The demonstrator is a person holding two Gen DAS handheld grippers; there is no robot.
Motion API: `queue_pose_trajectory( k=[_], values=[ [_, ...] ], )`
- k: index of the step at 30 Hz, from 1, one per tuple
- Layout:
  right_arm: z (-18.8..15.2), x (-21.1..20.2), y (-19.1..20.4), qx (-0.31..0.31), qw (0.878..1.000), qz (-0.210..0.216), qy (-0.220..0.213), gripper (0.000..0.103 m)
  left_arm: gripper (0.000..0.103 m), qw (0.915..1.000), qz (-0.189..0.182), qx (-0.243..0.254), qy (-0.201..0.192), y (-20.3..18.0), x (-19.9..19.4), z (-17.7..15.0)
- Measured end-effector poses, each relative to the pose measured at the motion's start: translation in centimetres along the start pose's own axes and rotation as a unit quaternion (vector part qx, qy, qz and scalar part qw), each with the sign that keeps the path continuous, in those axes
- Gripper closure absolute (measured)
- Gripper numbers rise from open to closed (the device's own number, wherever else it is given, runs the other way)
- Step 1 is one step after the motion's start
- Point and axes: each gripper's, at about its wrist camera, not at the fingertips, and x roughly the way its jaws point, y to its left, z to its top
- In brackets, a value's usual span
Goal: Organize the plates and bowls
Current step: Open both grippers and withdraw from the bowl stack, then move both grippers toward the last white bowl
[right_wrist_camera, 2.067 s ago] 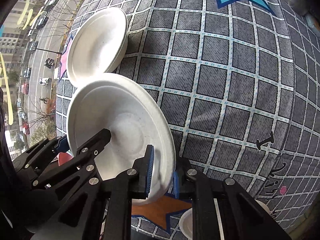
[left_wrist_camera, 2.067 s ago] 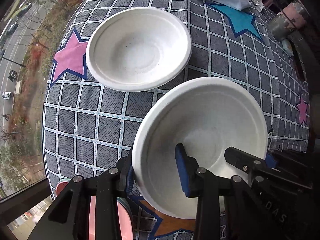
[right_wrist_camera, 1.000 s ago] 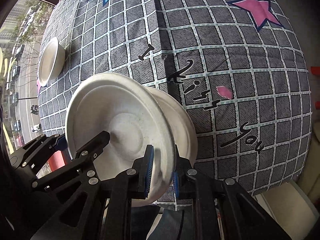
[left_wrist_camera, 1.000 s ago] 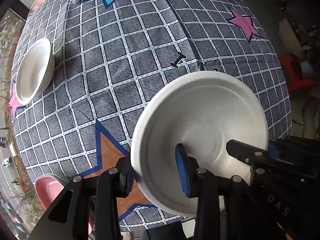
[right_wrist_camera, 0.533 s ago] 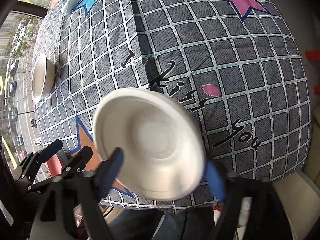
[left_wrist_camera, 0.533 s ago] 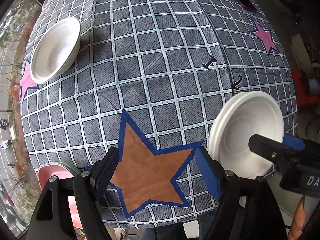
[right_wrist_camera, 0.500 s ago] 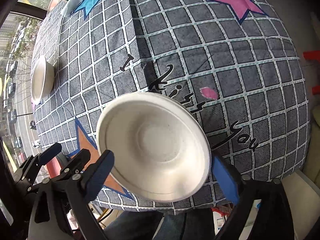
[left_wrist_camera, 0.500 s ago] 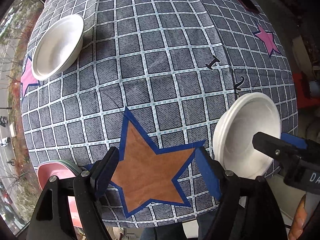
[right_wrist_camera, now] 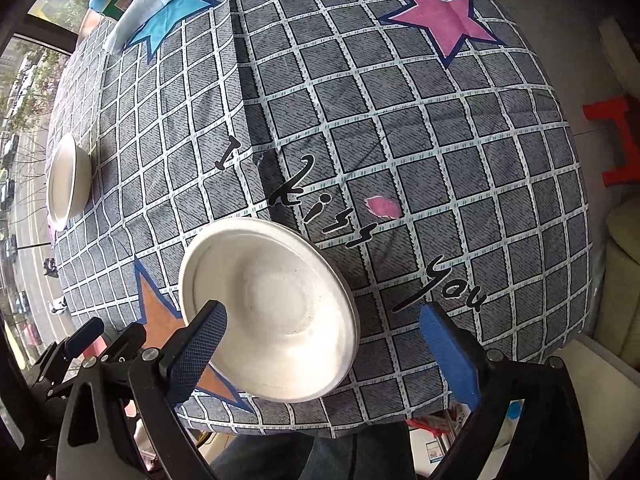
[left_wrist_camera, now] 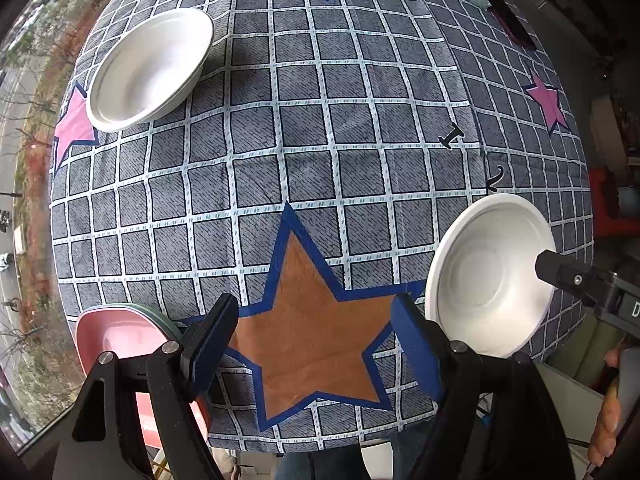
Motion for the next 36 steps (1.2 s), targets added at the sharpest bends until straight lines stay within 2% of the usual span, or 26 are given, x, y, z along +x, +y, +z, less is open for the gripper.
queue_pose_trajectory(
  k=[8, 18, 27, 36],
  values=[
    [0.0, 0.4, 2.9, -0.022, 1.000, 0.003, 0.001, 0.005, 0.022, 0.9999, -0.003, -0.013, -0.003, 2.6, -1.5, 0.7],
    [1.2, 0.4, 6.1, -0.060, 0.998, 0.000, 0.001, 0.005, 0.022, 0.9989, -0.006, -0.045, -0.008, 8.0, -2.9, 2.5],
    [3.5, 0.5, 10.8, -0.117, 0.993, -0.003, 0.005, 0.005, 0.022, 0.9955, 0.002, -0.090, -0.030, 14.0, -5.6, 7.0],
    [7.2, 1.3, 17.5, -0.186, 0.982, -0.003, -0.001, 0.005, 0.022, 0.9845, 0.042, -0.159, -0.062, 18.6, -6.8, 12.6]
  ],
)
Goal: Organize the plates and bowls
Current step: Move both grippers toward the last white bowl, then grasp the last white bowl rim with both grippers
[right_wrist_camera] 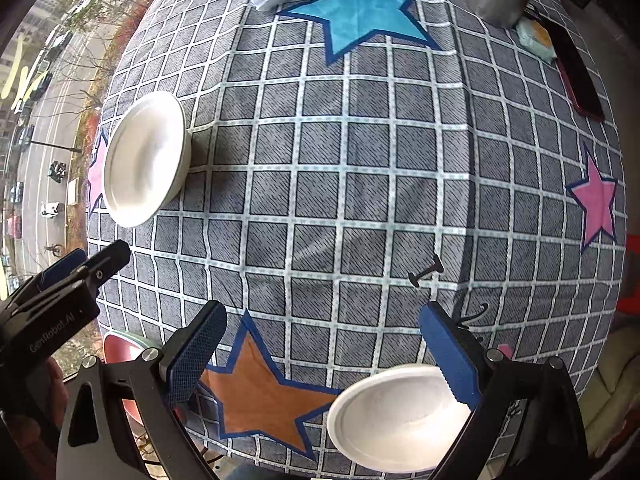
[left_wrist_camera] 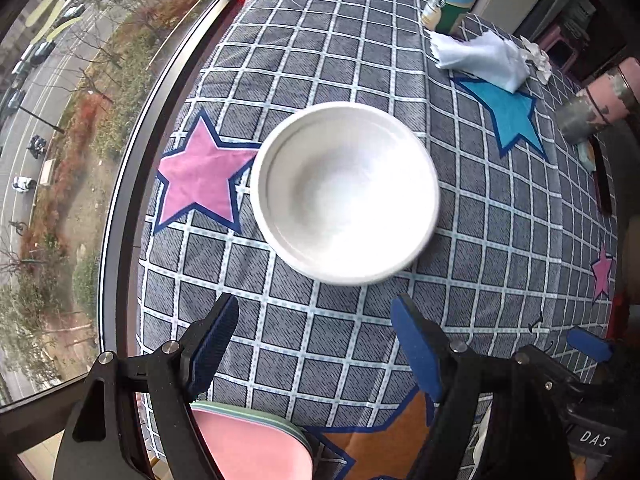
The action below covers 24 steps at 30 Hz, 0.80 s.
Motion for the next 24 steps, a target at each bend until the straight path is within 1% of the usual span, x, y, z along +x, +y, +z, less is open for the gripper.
queue_pose_trajectory(
  k=[3, 6, 10, 13, 18, 21, 22, 24],
  values=[
    [2.0, 0.5, 1.9, -0.018, 1.000, 0.003, -0.002, 0.005, 0.022, 0.9998, 0.009, -0.019, -0.005, 2.3, 0.6, 2.9],
    [4.0, 1.3, 3.7, -0.032, 0.999, 0.008, -0.002, 0.005, 0.022, 0.9994, 0.019, -0.026, -0.007, 4.1, 1.5, 5.4],
    [6.6, 2.5, 5.8, -0.040, 0.999, 0.015, -0.002, 0.005, 0.022, 0.9995, 0.029, -0.012, -0.009, 5.0, 3.1, 8.2],
    [8.1, 3.4, 6.9, -0.038, 0.999, 0.018, 0.000, 0.005, 0.022, 0.9992, 0.038, 0.005, -0.002, 5.2, 4.9, 10.3],
    [9.6, 5.4, 7.9, -0.034, 0.999, 0.012, 0.003, 0.005, 0.022, 0.9990, 0.040, 0.021, 0.005, 6.0, 7.3, 13.1],
    [10.1, 6.4, 8.3, -0.032, 0.999, 0.011, 0.003, 0.005, 0.022, 0.9986, 0.045, 0.026, 0.010, 6.6, 8.9, 14.2],
    [10.2, 6.6, 8.4, -0.032, 0.999, 0.010, 0.003, 0.006, 0.024, 0.9987, 0.043, 0.025, 0.012, 6.0, 9.9, 13.6],
    [10.2, 6.8, 8.4, -0.032, 0.999, 0.012, 0.000, 0.008, 0.037, 0.9993, 0.023, 0.020, 0.022, 6.8, 10.7, 13.6]
  ],
)
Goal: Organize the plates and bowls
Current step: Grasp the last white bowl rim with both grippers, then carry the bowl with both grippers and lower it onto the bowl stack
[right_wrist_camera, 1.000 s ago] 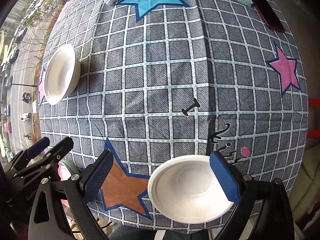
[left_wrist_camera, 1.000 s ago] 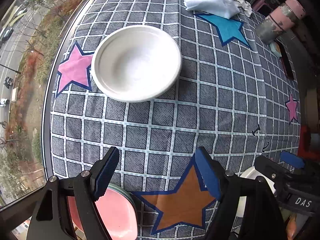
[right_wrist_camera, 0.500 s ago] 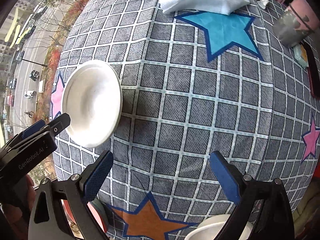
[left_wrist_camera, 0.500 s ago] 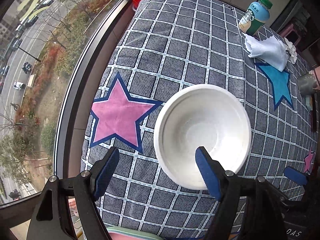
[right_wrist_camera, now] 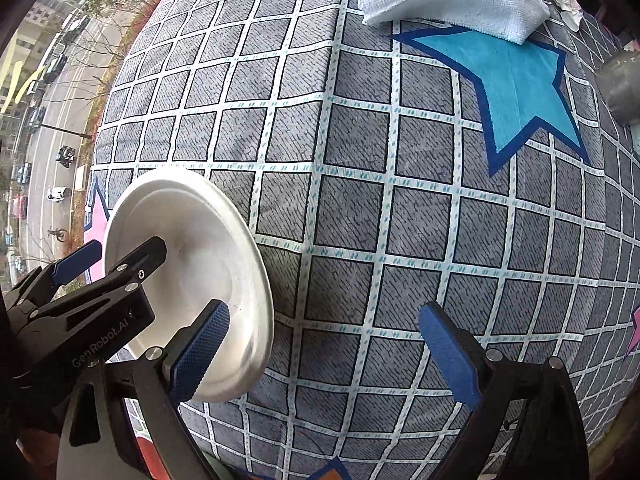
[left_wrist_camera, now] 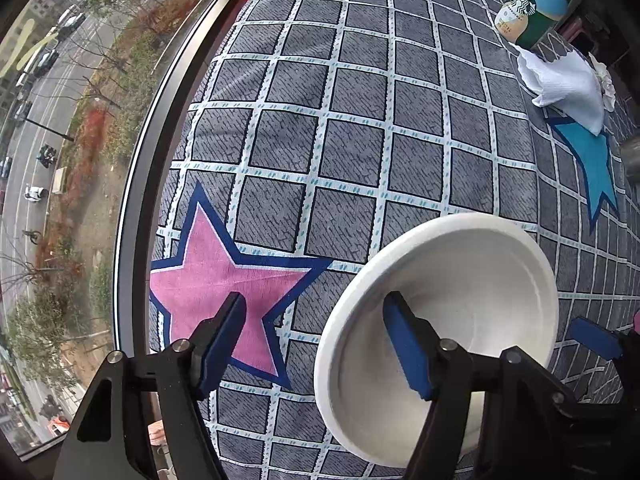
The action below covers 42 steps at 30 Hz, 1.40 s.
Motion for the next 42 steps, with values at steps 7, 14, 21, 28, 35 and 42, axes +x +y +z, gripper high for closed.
queue_pose_trajectory(
  k=[7, 14, 21, 28, 35, 42],
  values=[
    [0.0, 1.3, 1.1, -0.004, 1.000, 0.019, 0.014, 0.062, 0.069, 0.9993, -0.025, 0.028, 0.002, 0.0, 0.9, 0.1],
    [-1.1, 2.2, 1.2, -0.007, 0.999, 0.038, 0.029, 0.077, 0.073, 0.9981, -0.035, 0.051, 0.007, -1.3, 1.4, -1.0],
    [-5.8, 2.9, -1.5, -0.002, 0.998, 0.029, 0.054, 0.077, 0.073, 0.9956, -0.041, 0.084, 0.010, -2.8, 1.4, -3.3],
    [-11.0, 3.4, -3.7, 0.012, 0.997, 0.035, 0.067, 0.077, 0.073, 0.9943, -0.043, 0.095, 0.023, -3.0, 1.9, -5.7],
    [-14.6, 2.5, -4.3, 0.013, 0.997, 0.035, 0.060, 0.077, 0.073, 0.9943, -0.042, 0.096, 0.018, -2.2, 0.8, -7.5],
    [-15.4, 0.0, -6.0, 0.022, 0.998, 0.041, 0.039, 0.077, 0.072, 0.9935, -0.045, 0.105, -0.002, -3.3, -2.5, -10.3]
  ],
)
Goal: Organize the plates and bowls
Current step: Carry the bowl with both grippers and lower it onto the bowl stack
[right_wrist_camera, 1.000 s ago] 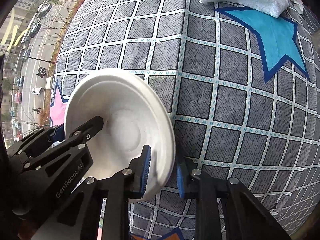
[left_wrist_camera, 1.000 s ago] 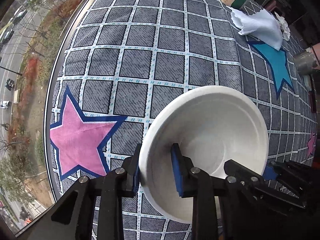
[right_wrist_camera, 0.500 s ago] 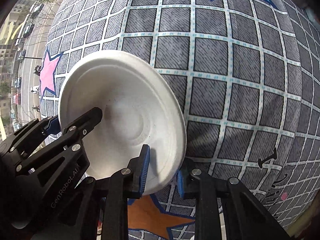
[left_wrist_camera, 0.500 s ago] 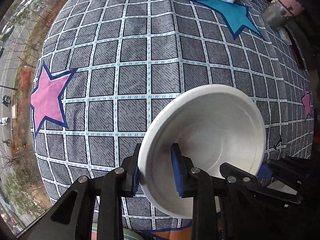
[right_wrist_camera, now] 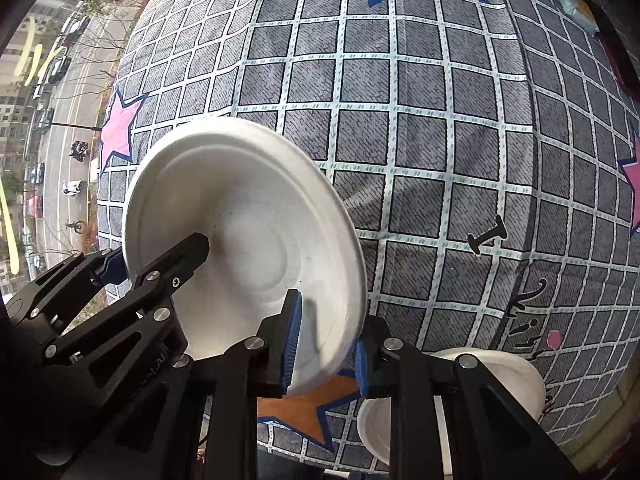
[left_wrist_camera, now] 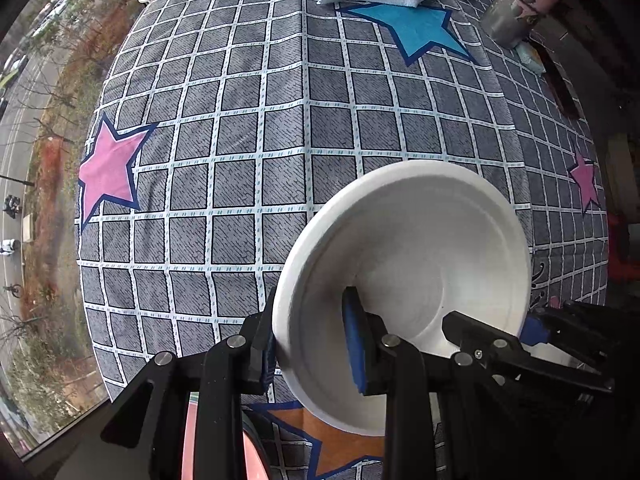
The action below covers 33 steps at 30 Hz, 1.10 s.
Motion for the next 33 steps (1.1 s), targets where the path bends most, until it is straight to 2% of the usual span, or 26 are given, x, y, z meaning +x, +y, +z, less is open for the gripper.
queue_pose_trajectory(
  k=[4, 6, 11, 15, 33],
  values=[
    [-1.8, -2.3, -2.4, 0.010, 1.000, 0.002, -0.012, 0.077, 0.072, 0.9999, -0.003, 0.010, -0.008, -1.1, -0.8, 0.7],
    [-1.2, -3.5, -4.1, 0.017, 1.000, 0.002, -0.018, 0.077, 0.072, 0.9997, -0.003, 0.019, -0.012, -2.7, -2.0, 0.3],
    [-3.3, -6.5, -5.7, 0.034, 0.999, 0.001, -0.032, 0.077, 0.072, 0.9988, -0.006, 0.044, -0.020, -8.3, -3.7, -1.7],
    [-4.6, -9.1, -6.6, 0.051, 0.998, -0.003, -0.042, 0.077, 0.072, 0.9976, -0.010, 0.064, -0.024, -11.4, -5.1, -2.5],
    [-9.4, -10.9, -10.2, 0.120, 0.991, -0.011, -0.063, 0.077, 0.072, 0.9881, -0.024, 0.150, -0.021, -17.6, -6.1, -5.1]
  ],
)
